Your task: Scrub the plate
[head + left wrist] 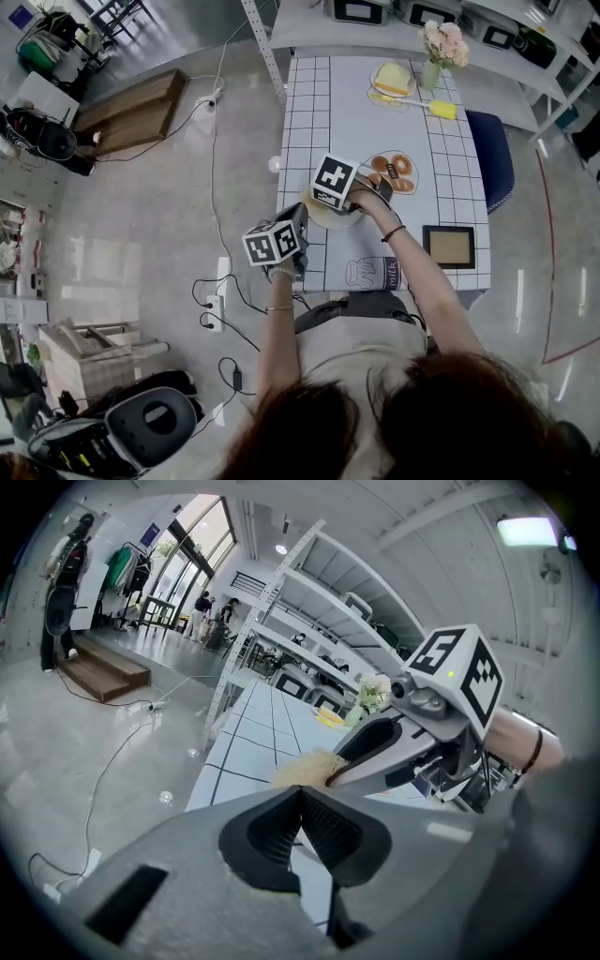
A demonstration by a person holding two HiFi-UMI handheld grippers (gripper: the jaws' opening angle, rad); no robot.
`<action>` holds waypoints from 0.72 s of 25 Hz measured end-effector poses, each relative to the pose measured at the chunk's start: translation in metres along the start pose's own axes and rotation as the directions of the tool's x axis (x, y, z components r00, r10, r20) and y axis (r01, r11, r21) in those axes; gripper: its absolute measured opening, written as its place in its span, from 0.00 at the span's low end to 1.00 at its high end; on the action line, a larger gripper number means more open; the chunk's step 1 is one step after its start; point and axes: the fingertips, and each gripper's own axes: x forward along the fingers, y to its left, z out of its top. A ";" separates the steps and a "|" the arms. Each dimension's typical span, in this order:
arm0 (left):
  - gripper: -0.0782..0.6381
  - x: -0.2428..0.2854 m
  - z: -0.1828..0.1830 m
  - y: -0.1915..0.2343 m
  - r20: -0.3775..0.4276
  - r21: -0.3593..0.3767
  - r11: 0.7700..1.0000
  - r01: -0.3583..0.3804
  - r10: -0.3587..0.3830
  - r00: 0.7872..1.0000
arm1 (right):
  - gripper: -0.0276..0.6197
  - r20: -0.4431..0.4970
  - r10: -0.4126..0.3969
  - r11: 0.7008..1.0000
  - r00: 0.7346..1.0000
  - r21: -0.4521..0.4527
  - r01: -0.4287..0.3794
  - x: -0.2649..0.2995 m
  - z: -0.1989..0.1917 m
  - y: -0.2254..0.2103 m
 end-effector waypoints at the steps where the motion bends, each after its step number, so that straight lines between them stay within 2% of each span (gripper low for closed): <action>1: 0.12 0.000 0.000 0.000 -0.002 0.001 1.000 0.001 -0.001 1.000 | 0.17 0.000 -0.003 1.000 1.000 0.003 0.003 0.000 0.000 -0.001; 18: 0.12 0.007 -0.001 -0.003 -0.029 0.021 1.000 0.021 -0.021 0.999 | 0.17 -0.001 -0.032 0.998 1.000 0.054 0.031 -0.003 0.000 -0.023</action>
